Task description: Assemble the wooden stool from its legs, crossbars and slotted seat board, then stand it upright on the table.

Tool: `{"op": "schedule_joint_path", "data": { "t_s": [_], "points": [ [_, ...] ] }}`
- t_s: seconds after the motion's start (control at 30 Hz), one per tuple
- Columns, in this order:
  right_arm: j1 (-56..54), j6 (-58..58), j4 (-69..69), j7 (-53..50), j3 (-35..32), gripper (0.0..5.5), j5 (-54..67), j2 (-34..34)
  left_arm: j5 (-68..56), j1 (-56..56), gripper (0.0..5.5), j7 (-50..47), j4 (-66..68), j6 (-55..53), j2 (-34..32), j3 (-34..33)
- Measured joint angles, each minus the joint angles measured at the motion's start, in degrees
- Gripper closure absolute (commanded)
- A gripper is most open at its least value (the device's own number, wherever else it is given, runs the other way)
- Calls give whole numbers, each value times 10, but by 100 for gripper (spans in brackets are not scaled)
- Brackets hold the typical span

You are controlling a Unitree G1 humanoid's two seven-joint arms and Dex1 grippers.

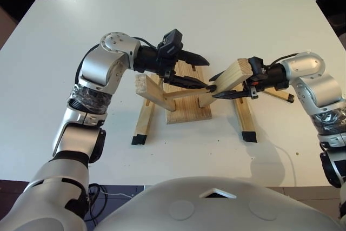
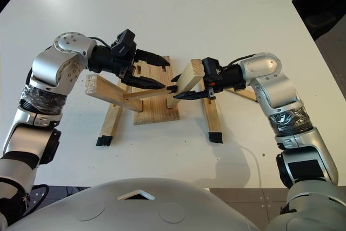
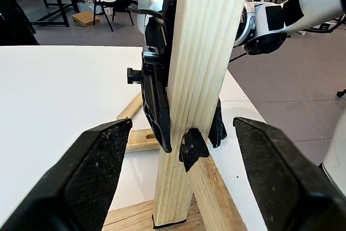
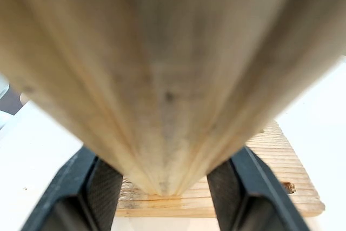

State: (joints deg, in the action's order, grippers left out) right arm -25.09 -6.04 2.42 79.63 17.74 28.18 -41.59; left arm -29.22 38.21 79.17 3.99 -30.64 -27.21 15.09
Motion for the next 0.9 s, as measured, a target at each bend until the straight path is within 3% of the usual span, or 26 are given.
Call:
{"op": "schedule_joint_path", "data": {
  "t_s": [0.37,0.67,0.8,0.9],
  "points": [
    [-2,5,10,0,5,347,0,3,45,-8,201,4,98,109,21,55],
    [-3,5,16,-2,8,347,-3,5,37,-6,201,1,125,113,40,52],
    [-5,6,10,-2,8,347,-3,5,14,-16,201,-34,105,53,35,5],
    [-3,6,2,-3,8,347,-3,4,-46,25,201,-81,68,7,7,-102]
  ]
}}
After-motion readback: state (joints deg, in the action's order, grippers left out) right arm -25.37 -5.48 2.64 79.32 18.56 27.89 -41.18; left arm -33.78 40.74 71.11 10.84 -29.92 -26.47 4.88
